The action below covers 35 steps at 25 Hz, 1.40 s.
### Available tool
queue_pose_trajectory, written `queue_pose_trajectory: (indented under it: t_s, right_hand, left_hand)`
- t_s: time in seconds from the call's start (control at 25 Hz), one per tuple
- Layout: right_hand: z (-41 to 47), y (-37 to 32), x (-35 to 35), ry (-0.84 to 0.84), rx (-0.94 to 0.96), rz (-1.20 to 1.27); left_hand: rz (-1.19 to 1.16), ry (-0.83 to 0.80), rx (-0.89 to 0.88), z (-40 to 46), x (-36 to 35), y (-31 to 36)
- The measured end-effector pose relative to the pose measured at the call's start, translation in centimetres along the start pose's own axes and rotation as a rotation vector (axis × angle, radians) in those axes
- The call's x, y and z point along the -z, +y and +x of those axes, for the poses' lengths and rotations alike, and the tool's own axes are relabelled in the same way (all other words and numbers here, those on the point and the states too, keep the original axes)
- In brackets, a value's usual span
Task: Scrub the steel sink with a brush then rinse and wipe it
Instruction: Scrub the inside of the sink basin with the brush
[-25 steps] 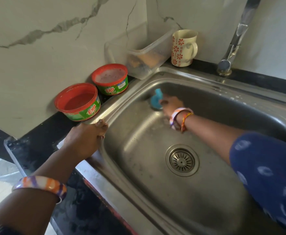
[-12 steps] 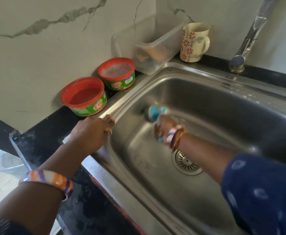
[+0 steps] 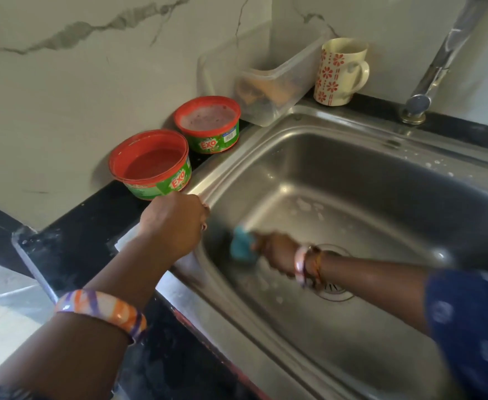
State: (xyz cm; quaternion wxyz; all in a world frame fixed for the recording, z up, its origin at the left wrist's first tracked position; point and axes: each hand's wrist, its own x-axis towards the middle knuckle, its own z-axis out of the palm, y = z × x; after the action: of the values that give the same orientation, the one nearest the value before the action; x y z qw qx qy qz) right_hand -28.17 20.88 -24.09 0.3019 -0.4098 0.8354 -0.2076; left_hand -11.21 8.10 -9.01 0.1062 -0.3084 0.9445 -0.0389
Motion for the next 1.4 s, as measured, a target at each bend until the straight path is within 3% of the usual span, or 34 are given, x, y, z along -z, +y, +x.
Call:
queue_pose_trajectory:
  t_s: [0.08,0.12,0.2,0.28,0.4,0.48,0.52,0.56,0.6,0.64,0.68,0.76,0.8,0.84,0.88,0.92,1.0,1.08,1.16,1.24,1.32,1.4]
  right_hand:
    - [-1.4,-3.2,0.6,0.025,0.182,0.000]
    - [-0.1,-3.1,1.9,0.143,0.145,-0.080]
    - [4.1,-1.6,7.1,0.253,-0.130,-0.119]
    - [4.6,1.7,6.2,0.305,-0.126,-0.269]
    - [-0.7,0.9,-0.7,0.019,0.181,-0.221]
    - [-0.3,-0.9,0.8,0.156,0.263,-0.247]
    - [1.2,-0.5,2.8,0.303,0.128,-0.392]
    - [2.0,-1.0,6.0,0.402,-0.065,-0.336]
    - [3.1,-0.1,7.1,0.383,-0.181,-0.343]
    - [3.1,-0.9,7.1,0.323,-0.158,-0.319]
    - [1.6,-1.4,4.7,0.242,-0.063,-0.243]
    - [-2.1,-3.4,-0.4,-0.091,0.238,-0.123]
    - [-3.6,-3.9,-0.6,-0.146,0.288,-0.125]
    - [-3.5,-2.7,-0.1,-0.051,0.303,-0.163]
    - [-2.9,-1.8,1.3,0.065,0.201,-0.179]
    - [-2.1,-1.0,3.0,0.185,0.039,-0.118]
    - [-2.0,-1.4,5.5,0.352,-0.096,0.285]
    - [-2.9,-3.8,7.6,0.456,0.007,0.672]
    - [-2.8,-6.2,9.3,0.491,0.076,0.794]
    - [-3.7,-8.7,8.5,0.355,0.097,0.614]
    - [-5.7,-10.3,5.0,0.156,0.339,0.350]
    - [-6.0,-10.4,4.8,0.153,0.454,0.229]
  left_hand:
    - [0.043,-0.001,-0.037,0.4,-0.2,-0.1]
    - [0.056,-0.003,-0.049,0.5,-0.2,-0.1]
    - [0.041,-0.009,-0.054,0.8,-0.1,-0.1]
    - [-0.009,-0.003,-0.048,1.0,-0.2,-0.3]
    - [-0.025,0.010,-0.068,1.1,-0.5,-0.8]
    - [-0.038,0.013,-0.079,1.1,-0.7,-1.0]
    - [-0.046,0.018,-0.083,1.2,-0.8,-1.0]
    - [-0.042,0.021,-0.085,1.2,-0.8,-1.0]
    - [-0.033,0.021,-0.084,1.2,-0.8,-0.9]
    - [-0.030,0.020,-0.082,1.2,-0.8,-1.0]
    - [-0.037,0.017,-0.078,1.2,-0.8,-0.9]
    - [-0.050,0.022,-0.078,1.1,-0.7,-0.9]
    - [-0.037,0.030,-0.079,1.0,-0.5,-0.9]
    - [-0.016,0.040,-0.085,0.7,-0.4,-0.9]
    - [0.002,0.048,-0.097,0.3,-0.4,-0.8]
    - [0.018,0.057,-0.111,-0.1,-0.4,-0.8]
    - [-0.027,0.067,-0.097,-1.2,-0.2,-1.3]
    - [-0.152,0.098,-0.008,-2.2,0.5,-1.6]
    - [-0.232,0.181,0.116,-2.9,1.3,-1.3]
    - [-0.298,0.197,0.250,-3.3,1.8,-0.6]
    - [-0.332,0.186,0.375,-3.6,1.7,-0.1]
    - [-0.316,0.161,0.445,-3.9,1.3,-0.3]
